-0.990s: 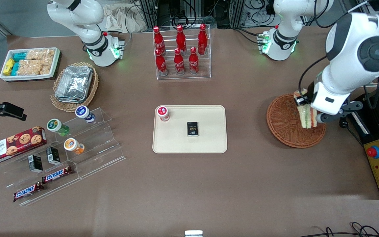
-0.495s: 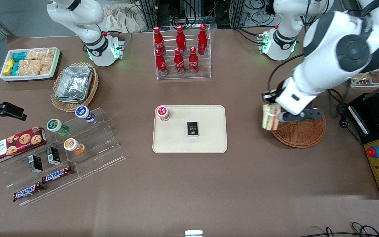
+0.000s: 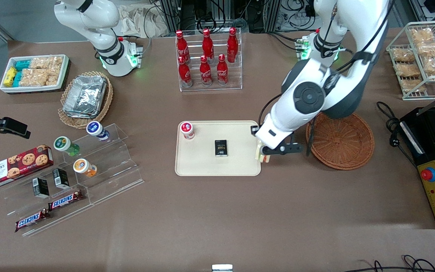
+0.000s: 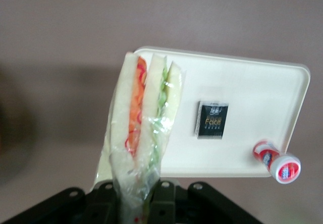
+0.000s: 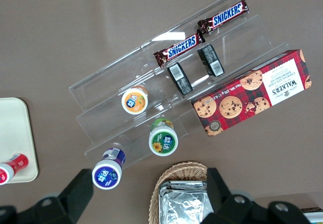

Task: Place sandwich from basket to tray
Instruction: 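Carry the sandwich over the white tray and lower it, then open the left gripper to release the sandwich and raise it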

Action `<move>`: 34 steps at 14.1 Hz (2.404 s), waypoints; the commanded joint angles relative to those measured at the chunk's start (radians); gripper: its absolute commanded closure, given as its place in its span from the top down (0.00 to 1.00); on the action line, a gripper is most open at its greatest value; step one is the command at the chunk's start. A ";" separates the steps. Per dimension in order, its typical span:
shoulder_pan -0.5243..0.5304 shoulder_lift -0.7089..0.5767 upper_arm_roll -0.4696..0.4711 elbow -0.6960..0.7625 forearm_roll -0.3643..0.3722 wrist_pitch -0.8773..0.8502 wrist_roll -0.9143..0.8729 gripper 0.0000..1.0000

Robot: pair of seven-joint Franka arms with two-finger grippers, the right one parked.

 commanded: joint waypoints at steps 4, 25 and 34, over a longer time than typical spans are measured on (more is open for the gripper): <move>-0.055 0.127 0.006 -0.147 0.125 0.375 -0.168 0.00; 0.052 -0.105 0.040 -0.053 0.322 0.133 -0.338 1.00; 0.043 -0.413 0.311 -0.081 0.109 -0.276 0.232 1.00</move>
